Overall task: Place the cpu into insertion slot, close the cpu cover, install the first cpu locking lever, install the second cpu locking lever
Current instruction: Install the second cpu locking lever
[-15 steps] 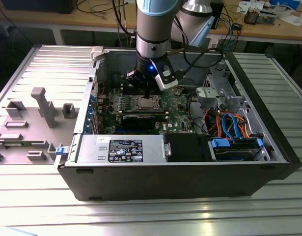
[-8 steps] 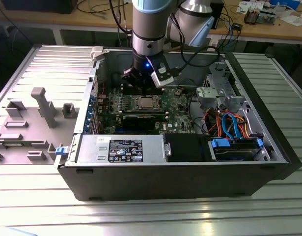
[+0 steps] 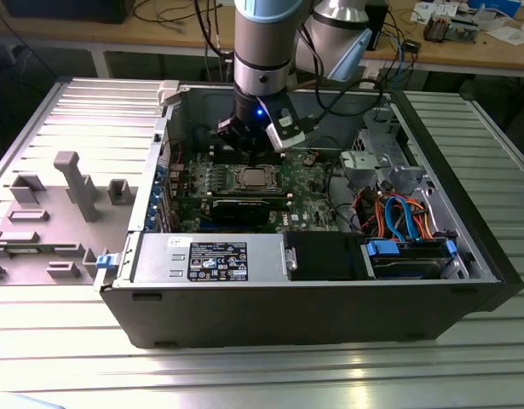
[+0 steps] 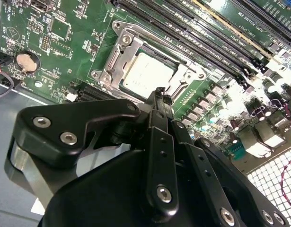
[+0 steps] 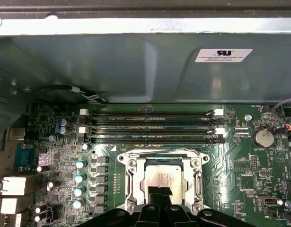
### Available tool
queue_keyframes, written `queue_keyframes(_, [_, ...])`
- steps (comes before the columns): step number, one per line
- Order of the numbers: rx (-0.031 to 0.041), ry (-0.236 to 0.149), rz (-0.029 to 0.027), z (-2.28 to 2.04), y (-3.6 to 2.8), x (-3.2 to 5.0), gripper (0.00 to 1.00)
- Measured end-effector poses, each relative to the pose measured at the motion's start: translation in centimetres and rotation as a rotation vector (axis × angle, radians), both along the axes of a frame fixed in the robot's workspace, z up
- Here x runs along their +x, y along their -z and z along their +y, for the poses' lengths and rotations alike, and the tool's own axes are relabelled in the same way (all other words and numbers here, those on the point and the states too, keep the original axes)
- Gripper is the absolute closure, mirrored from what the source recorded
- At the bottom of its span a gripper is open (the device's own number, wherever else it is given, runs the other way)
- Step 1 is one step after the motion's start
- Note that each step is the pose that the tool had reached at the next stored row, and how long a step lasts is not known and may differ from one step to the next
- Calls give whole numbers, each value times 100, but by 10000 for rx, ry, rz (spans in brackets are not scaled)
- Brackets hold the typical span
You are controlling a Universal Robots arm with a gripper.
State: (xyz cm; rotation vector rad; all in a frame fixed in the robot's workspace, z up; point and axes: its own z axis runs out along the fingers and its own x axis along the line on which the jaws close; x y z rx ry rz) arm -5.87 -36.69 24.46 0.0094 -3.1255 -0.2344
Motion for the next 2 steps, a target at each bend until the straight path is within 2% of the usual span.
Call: queue_keyframes(2, [1, -1, 0, 0, 0, 0, 89])
